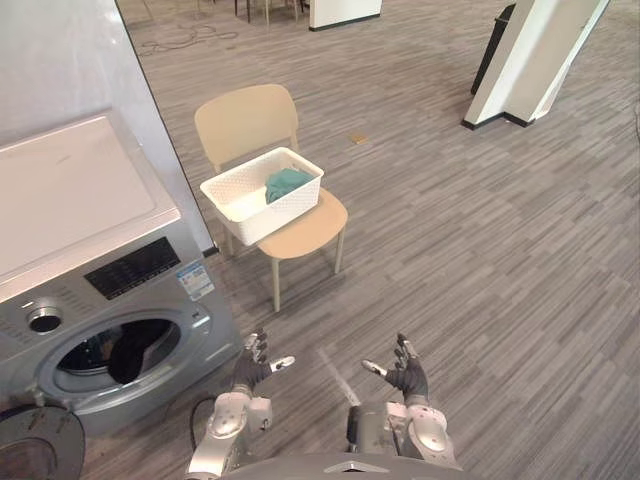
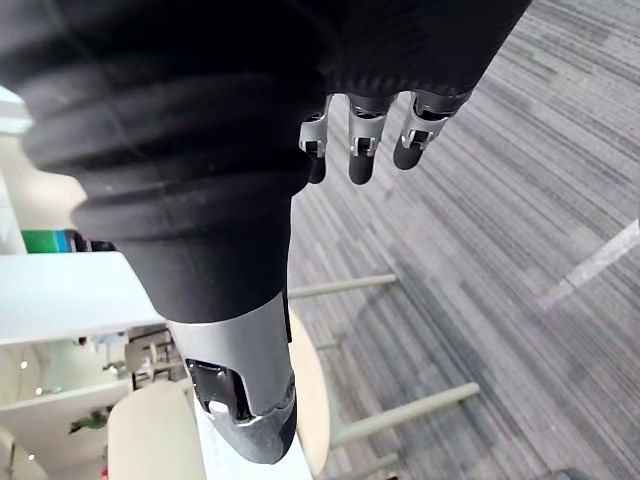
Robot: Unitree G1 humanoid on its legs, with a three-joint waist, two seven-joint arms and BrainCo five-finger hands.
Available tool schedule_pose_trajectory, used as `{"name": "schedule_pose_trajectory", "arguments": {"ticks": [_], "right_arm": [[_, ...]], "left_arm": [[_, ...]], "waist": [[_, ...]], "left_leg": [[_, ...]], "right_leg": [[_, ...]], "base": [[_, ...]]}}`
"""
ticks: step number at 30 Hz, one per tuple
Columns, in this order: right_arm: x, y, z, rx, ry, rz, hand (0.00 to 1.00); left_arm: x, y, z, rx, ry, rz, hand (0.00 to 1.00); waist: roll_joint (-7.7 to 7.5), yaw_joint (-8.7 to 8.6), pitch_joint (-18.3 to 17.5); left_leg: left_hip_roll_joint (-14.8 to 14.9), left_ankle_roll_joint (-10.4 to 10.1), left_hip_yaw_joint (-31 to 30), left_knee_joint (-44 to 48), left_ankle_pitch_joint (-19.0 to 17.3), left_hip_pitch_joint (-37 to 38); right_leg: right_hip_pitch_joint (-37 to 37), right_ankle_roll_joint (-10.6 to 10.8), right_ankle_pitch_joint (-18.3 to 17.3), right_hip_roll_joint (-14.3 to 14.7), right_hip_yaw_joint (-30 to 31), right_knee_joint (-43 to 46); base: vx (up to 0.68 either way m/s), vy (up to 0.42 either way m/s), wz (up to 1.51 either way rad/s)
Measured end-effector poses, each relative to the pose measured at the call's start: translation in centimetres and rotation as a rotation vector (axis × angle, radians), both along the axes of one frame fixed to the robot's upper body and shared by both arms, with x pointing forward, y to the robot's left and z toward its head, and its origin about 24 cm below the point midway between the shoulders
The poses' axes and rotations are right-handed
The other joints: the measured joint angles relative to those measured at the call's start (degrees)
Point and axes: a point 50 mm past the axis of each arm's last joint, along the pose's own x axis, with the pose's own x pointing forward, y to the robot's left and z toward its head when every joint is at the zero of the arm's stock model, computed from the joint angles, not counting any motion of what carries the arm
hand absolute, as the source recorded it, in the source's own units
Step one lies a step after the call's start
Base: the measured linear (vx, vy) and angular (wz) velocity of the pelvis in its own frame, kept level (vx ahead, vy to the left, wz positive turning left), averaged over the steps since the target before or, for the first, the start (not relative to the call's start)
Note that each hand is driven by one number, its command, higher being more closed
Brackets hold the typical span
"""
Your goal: Pick up the laundry basket with both hands and put the clothes into the washing machine.
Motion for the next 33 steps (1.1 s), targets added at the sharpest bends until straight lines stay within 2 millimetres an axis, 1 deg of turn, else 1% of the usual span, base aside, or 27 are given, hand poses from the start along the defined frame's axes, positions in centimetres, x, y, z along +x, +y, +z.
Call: {"name": "schedule_pose_trajectory", "arguments": {"ticks": [1, 2, 3, 4, 5, 6, 8, 9, 10, 12, 13, 14, 15, 16, 17, 18, 19, 20, 21, 22, 23, 24, 25, 26, 29, 33], "right_arm": [[-0.5, 0.1, -0.2, 0.008, 0.006, -0.013, 0.0], [-0.7, -0.3, -0.4, -0.003, 0.018, -0.015, 0.0], [-0.5, -1.0, -0.1, -0.024, 0.004, -0.014, 0.0], [-0.1, -1.3, 0.3, -0.031, -0.016, -0.023, 0.0], [0.1, -1.5, 0.4, -0.035, -0.023, -0.032, 0.0], [0.1, -1.7, 0.5, -0.037, -0.026, -0.037, 0.0], [0.8, -1.5, 1.2, -0.031, -0.064, -0.036, 0.0], [0.8, -1.4, 1.1, -0.027, -0.064, -0.038, 0.0], [0.6, -1.2, 1.0, -0.021, -0.056, -0.037, 0.0], [0.6, -0.8, 0.9, 0.004, -0.057, -0.032, 0.0], [0.7, -0.6, 0.9, 0.009, -0.06, -0.023, 0.0], [1.0, -0.3, 1.0, 0.031, -0.072, -0.016, 0.0], [1.1, 0.1, 1.1, 0.048, -0.079, -0.003, 0.0], [1.1, 0.2, 1.1, 0.056, -0.08, 0.002, 0.0], [0.8, 0.2, 0.9, 0.06, -0.069, 0.001, 0.0], [0.6, 0.0, 0.8, 0.057, -0.064, -0.005, 0.0], [0.5, -0.1, 0.7, 0.057, -0.061, -0.01, 0.0], [0.4, -0.5, 0.7, 0.059, -0.057, -0.024, 0.0], [0.1, -0.8, 0.5, 0.062, -0.049, -0.04, 0.0], [-0.2, -1.1, 0.2, 0.064, -0.041, -0.057, 0.0], [-0.1, -1.4, 0.0, 0.063, -0.036, -0.067, 0.0], [-0.1, -1.5, -0.1, 0.063, -0.031, -0.068, 0.0], [-0.3, -1.5, -0.4, 0.063, -0.014, -0.07, 0.0], [-0.6, -1.5, -0.6, 0.067, -0.004, -0.071, 0.0], [-1.8, -1.1, -1.2, 0.109, 0.028, -0.084, 0.0], [-2.1, -0.9, -1.7, 0.119, 0.055, -0.061, 0.0]], "left_arm": [[0.1, 0.0, 0.0, 0.01, -0.004, -0.028, 0.0], [0.2, -0.5, -0.3, 0.0, 0.009, -0.041, 0.0], [0.0, -1.2, -0.4, -0.014, 0.021, -0.046, 0.0], [0.0, -1.5, -0.5, -0.014, 0.022, -0.06, 0.0], [0.1, -1.7, -0.5, -0.014, 0.023, -0.073, 0.0], [0.3, -1.9, -0.4, -0.016, 0.015, -0.077, 0.0], [0.6, -1.7, -0.2, -0.011, -0.002, -0.073, 0.0], [0.6, -1.5, -0.3, -0.007, 0.002, -0.072, 0.0], [0.6, -1.4, -0.3, -0.004, 0.004, -0.073, 0.0], [-0.3, -0.9, -1.2, 0.009, 0.049, -0.059, 0.0], [-0.6, -0.7, -1.3, 0.013, 0.058, -0.056, 0.0], [-0.9, -0.2, -1.6, 0.023, 0.073, -0.042, 0.0], [-1.0, 0.4, -1.8, 0.032, 0.081, -0.031, 0.0], [-1.0, 0.7, -1.8, 0.037, 0.082, -0.023, 0.0], [-1.1, 1.0, -1.9, 0.04, 0.085, -0.016, 0.0], [-1.3, 1.0, -2.0, 0.039, 0.091, -0.014, 0.0], [-1.4, 1.0, -2.0, 0.037, 0.094, -0.014, 0.0], [-1.5, 1.0, -2.0, 0.035, 0.094, -0.017, 0.0], [-1.5, 0.8, -1.9, 0.024, 0.088, -0.02, 0.0], [-1.3, 0.7, -1.6, 0.015, 0.074, -0.024, 0.0], [-0.9, 0.7, -1.3, 0.012, 0.055, -0.024, 0.0], [-0.7, 0.8, -1.2, 0.011, 0.048, -0.023, 0.0], [-0.6, 0.9, -1.1, 0.015, 0.043, -0.023, 0.0], [-0.5, 0.9, -1.1, 0.019, 0.043, -0.027, 0.0], [-0.8, 1.2, -1.3, 0.029, 0.052, -0.028, 0.0], [-0.6, 1.2, -1.2, 0.031, 0.047, -0.03, 0.0]], "waist": [[-1.16, -0.51, -0.53], [0.72, -0.31, -0.05], [3.05, 0.28, -0.07], [4.43, 0.47, -0.2], [4.89, 0.13, -0.25], [4.89, 0.02, -0.26], [4.62, 0.76, -0.12], [4.33, 0.73, 0.02], [3.57, 0.83, 0.28], [3.28, 2.31, -0.17], [3.31, 2.69, -0.33], [3.19, 2.88, -0.68], [2.99, 3.13, -0.81], [2.95, 3.61, -0.76], [2.48, 3.94, -0.83], [2.61, 3.96, -0.48], [2.7, 4.03, -0.21], [2.77, 4.24, -0.06], [3.02, 4.43, -0.2], [3.35, 4.33, -0.47], [3.41, 4.24, -0.59], [3.55, 4.07, -0.85], [3.7, 3.59, -1.07], [3.45, 3.43, -0.94], [2.77, 3.45, -1.33], [2.37, 2.96, -2.96]], "left_leg": [[0.34, -3.88, -2.66, 3.1, -2.52, -0.95], [1.87, -4.28, -4.04, 4.15, -3.32, -1.56], [3.54, -4.06, -7.32, 3.35, -3.38, -1.79], [4.49, -4.4, -8.88, 2.68, -3.28, -1.55], [4.83, -4.77, -9.74, 2.31, -3.03, -1.55], [4.78, -5.18, -10.08, 2.02, -2.77, -1.55], [5.02, -5.91, -11.89, 1.25, -2.18, -1.7], [4.96, -6.16, -12.76, 1.23, -1.97, -1.77], [4.95, -6.33, -14.11, 1.19, -1.69, -1.86], [5.56, -6.71, -19.1, 0.91, -0.69, -3.44], [5.78, -6.88, -20.33, 0.9, -0.39, -4.25], [6.6, -6.96, -23.6, 1.24, 0.14, -6.38], [7.2, -5.75, -26.3, 1.42, 1.01, -8.27], [7.23, -4.42, -26.86, 1.8, 2.0, -9.11], [7.5, -1.33, -25.64, 5.07, 4.4, -11.75], [8.2, -0.78, -23.18, 6.83, 6.55, -13.2], [8.75, -1.13, -21.7, 6.91, 7.17, -13.48], [9.44, -1.66, -18.85, 5.3, 7.67, -12.5], [9.39, -2.45, -17.58, 2.09, 8.11, -11.07], [9.06, -4.44, -17.12, -2.23, 9.25, -9.66], [8.27, -7.51, -16.82, -7.64, 11.95, -8.46], [7.83, -8.02, -16.75, -9.5, 13.14, -8.41], [7.09, -8.08, -16.87, -12.12, 14.88, -8.39], [6.57, -8.03, -17.0, -13.7, 15.63, -7.99], [6.09, -8.0, -16.13, -16.1, 16.02, -5.41], [5.41, -7.88, -14.62, -18.87, 16.48, -2.43]], "right_leg": [[2.79, 4.0, 7.79, 0.62, 5.26, -12.43], [4.07, 3.31, 7.84, 2.44, 4.8, -13.02], [5.46, 2.48, 8.75, 5.04, 4.51, -15.28], [5.36, 2.5, 8.72, 6.26, 4.86, -14.85], [5.32, 2.51, 8.72, 6.98, 6.23, -14.36], [5.38, 2.54, 8.69, 7.24, 6.99, -14.31], [6.05, 3.08, 8.26, 7.75, 9.26, -14.78], [6.74, 3.59, 7.89, 7.75, 9.9, -15.22], [8.1, 4.02, 6.89, 7.56, 9.81, -16.35], [9.61, 3.84, 6.54, 7.38, 6.04, -17.59], [9.59, 3.59, 6.39, 7.44, 4.97, -17.66], [10.06, 3.1, 5.9, 7.79, 1.94, -18.36], [10.95, 2.45, 5.31, 7.95, -1.57, -19.3], [11.41, 1.78, 4.71, 8.01, -2.86, -19.76], [12.41, 1.66, 4.46, 7.85, -4.78, -20.93], [14.7, 1.31, 4.96, 7.79, -7.02, -23.0], [15.91, 1.03, 5.31, 7.77, -8.25, -23.83], [17.83, 0.19, 5.93, 7.8, -9.9, -25.32], [18.71, 0.25, 6.24, 7.84, -10.88, -26.37], [18.79, 0.36, 6.64, 7.86, -11.52, -27.35], [18.11, 1.05, 7.11, 8.04, -11.6, -28.8], [17.67, 1.25, 7.51, 7.96, -11.5, -29.55], [17.35, 1.61, 8.15, 7.87, -11.33, -30.84], [17.46, 1.59, 8.56, 7.76, -11.02, -31.36], [18.85, 0.77, 9.4, 7.66, -10.31, -31.98], [20.27, 0.69, 9.75, 7.43, -9.19, -33.06]], "base": [[0.2, -0.261, 0.42], [0.22, -0.323, 0.22], [0.15, -0.259, -0.18], [0.11, -0.211, -0.11], [0.04, -0.1, 0.1], [0.0, -0.054, 0.22], [-0.06, -0.072, 0.26], [-0.08, -0.067, 0.46], [-0.08, -0.057, 0.63], [-0.1, -0.106, 0.88], [-0.06, -0.15, 1.05], [-0.01, -0.224, 1.25], [0.01, -0.23, 1.26], [0.04, -0.229, 1.25], [0.05, -0.151, 1.14], [0.05, -0.173, 1.12], [0.04, -0.117, 1.03], [0.04, -0.09, 0.73], [0.03, -0.045, 0.64], [0.02, -0.035, 0.34], [0.0, -0.024, 0.19], [0.0, -0.006, 0.17], [0.02, 0.017, 0.18], [0.05, 0.036, 0.16], [0.07, 0.035, -0.04], [0.07, 0.029, -0.13]]}}
